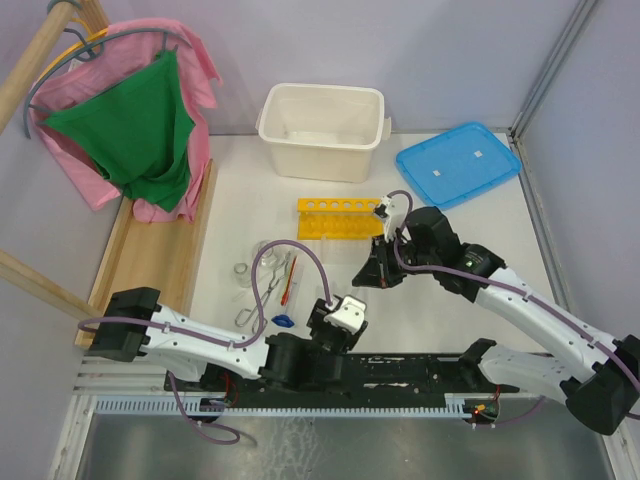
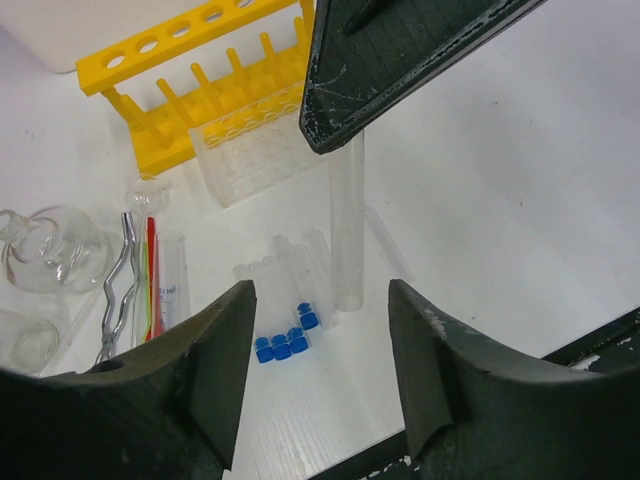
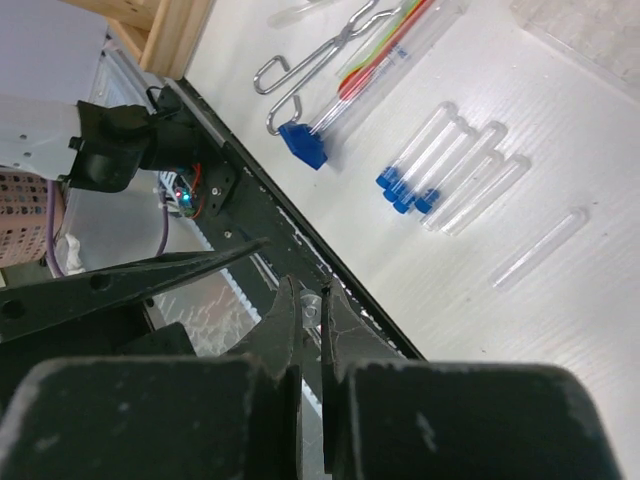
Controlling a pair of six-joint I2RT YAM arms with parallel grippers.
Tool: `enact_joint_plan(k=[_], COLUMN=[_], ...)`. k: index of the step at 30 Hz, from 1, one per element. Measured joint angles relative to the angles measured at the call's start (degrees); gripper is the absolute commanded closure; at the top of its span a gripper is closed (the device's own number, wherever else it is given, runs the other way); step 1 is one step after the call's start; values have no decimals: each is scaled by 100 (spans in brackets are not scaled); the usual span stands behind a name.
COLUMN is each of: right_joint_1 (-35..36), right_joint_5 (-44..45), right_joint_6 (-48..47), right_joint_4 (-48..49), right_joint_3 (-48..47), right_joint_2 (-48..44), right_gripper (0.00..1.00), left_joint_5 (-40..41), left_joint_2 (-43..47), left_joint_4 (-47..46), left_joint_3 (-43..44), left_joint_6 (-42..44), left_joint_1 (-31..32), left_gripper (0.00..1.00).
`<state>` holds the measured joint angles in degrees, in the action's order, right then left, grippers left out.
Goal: Organize the chemistry lab equipment
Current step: Pick up the test tube at the center of the board, then insert the test tube into the slot of the test tube rack.
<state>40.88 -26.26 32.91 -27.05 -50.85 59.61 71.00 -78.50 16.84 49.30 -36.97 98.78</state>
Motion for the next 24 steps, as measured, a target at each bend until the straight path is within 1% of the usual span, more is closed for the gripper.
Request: enact_joint_plan(k=[1,2,6,8,9,10,13,15,17,19,21,24], right_joint_1=[0,0,0,0,0,0,-2,-7,-13,-13,-28,-61], right_joint_5=[37,111,669,1082,1351,1867,2629,3220,3827,4354,4800,5283], right_joint_6=[-9,-24,-164,-267,-341,-492,-728,-916,-1128,-1298,-1449,-1598], right_joint_4=[-39,-103,-385,-461,-503,-529,-564,-531,-452,-297,-107,83], right_joint_3=[-37,-111,-601,-898,-1054,-1329,-1650,-1923,-2201,-2422,-2538,-2559], right_joint_2=[42,111,450,649,754,960,1250,1561,1926,2282,2573,2837], right_gripper=[99,99,99,99,99,99,99,99,99,99,99,99], left_joint_5=[7,9,-153,-544,-800,-1191,-1954,-2402,-2826,-3093,-3285,-3576], left_joint_2=[0,0,11,66,111,184,308,308,162,-146,-568,-981], left_joint_4=[55,107,162,140,129,122,92,66,85,118,94,61], left_joint_3=[22,57,221,271,289,321,476,706,1139,1681,2188,2339], left_joint_6=[-15,-26,-39,-37,-37,-33,70,243,472,632,772,811], left_joint_1=[-4,-13,-227,-568,-835,-1276,-2216,-2785,-3320,-3646,-3827,-3950], left_gripper=[30,29,31,33,34,34,34,35,37,41,42,43])
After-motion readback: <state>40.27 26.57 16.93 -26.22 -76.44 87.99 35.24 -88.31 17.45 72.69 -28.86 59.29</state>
